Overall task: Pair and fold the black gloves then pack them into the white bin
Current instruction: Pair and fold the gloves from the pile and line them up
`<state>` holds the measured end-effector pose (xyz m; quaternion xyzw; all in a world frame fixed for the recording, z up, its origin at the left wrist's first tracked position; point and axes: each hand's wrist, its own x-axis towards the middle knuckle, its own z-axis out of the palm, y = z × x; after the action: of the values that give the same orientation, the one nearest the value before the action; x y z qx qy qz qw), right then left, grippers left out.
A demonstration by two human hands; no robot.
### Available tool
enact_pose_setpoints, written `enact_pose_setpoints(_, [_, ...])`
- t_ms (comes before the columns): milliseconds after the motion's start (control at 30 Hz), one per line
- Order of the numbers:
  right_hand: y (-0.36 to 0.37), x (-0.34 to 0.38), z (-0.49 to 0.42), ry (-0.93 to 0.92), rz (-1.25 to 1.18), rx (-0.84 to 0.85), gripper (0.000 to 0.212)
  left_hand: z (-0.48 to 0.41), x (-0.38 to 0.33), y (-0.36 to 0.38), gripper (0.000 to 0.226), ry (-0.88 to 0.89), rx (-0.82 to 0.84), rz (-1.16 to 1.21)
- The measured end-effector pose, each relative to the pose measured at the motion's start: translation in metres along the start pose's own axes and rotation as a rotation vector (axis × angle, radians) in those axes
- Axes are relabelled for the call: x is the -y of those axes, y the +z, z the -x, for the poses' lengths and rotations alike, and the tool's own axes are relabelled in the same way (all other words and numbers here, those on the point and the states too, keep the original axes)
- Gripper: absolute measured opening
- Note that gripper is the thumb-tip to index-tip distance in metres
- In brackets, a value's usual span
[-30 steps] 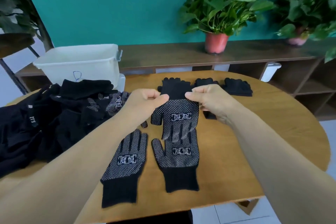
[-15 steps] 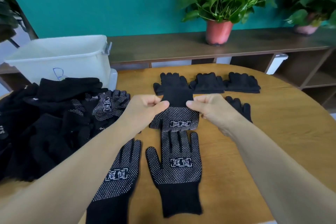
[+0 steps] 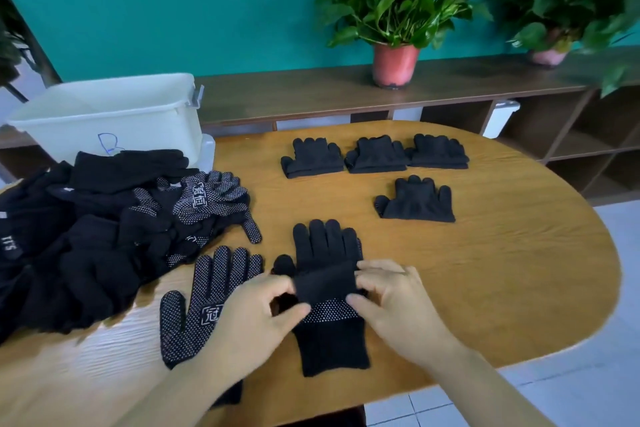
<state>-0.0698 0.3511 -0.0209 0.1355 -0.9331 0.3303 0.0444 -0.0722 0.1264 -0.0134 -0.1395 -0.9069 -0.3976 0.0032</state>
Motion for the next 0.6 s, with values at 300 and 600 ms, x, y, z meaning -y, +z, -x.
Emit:
enact_pose_setpoints(300, [0.012, 0.006, 0.011, -0.287, 0.349, -0.253, 0.029, 0.011, 0.021, 0.018, 0.025, 0.345, -0.132, -0.336])
enact_pose_setpoints(600, [0.021, -0.004, 0.021, -0.28, 0.379, -0.185, 0.048, 0.015, 0.014, 0.018, 0.011, 0.421, -0.187, -0.51])
